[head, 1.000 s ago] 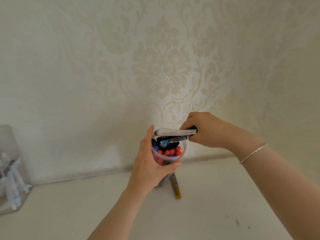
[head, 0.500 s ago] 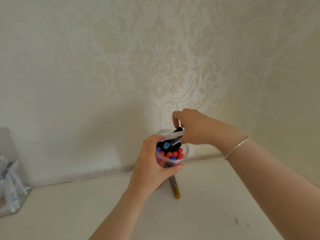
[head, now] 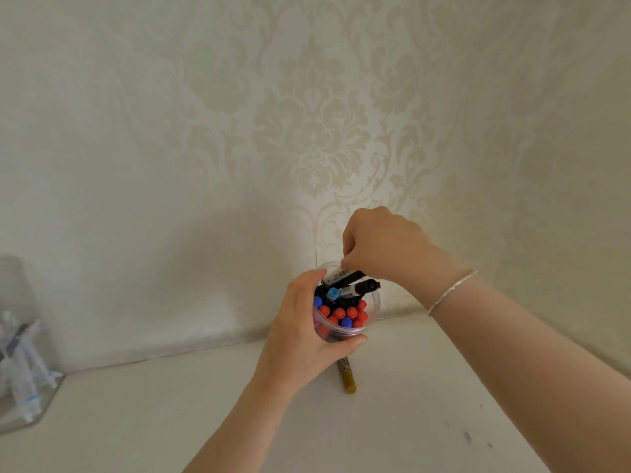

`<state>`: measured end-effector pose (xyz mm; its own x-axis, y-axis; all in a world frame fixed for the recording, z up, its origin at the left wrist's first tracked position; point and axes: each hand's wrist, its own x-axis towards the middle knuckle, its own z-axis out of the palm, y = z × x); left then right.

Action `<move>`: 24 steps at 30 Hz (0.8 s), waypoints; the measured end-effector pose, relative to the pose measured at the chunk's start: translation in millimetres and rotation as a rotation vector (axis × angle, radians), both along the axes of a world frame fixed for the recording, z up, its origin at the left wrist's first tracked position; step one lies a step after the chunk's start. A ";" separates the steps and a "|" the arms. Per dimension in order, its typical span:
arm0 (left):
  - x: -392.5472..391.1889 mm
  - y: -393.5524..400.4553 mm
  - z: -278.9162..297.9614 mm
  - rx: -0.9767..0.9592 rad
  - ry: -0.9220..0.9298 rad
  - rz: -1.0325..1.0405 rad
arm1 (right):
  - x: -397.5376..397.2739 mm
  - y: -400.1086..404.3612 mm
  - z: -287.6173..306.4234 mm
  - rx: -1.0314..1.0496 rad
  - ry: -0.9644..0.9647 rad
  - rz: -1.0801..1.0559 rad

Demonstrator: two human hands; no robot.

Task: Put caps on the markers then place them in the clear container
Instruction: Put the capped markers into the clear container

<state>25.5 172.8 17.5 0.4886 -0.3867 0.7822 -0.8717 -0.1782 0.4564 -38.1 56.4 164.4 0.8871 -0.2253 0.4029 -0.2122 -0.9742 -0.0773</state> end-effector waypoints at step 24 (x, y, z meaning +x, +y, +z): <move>-0.4 0.5 0.4 -0.023 0.166 -0.018 | 19.6 -11.1 -31.4 0.533 -0.458 0.228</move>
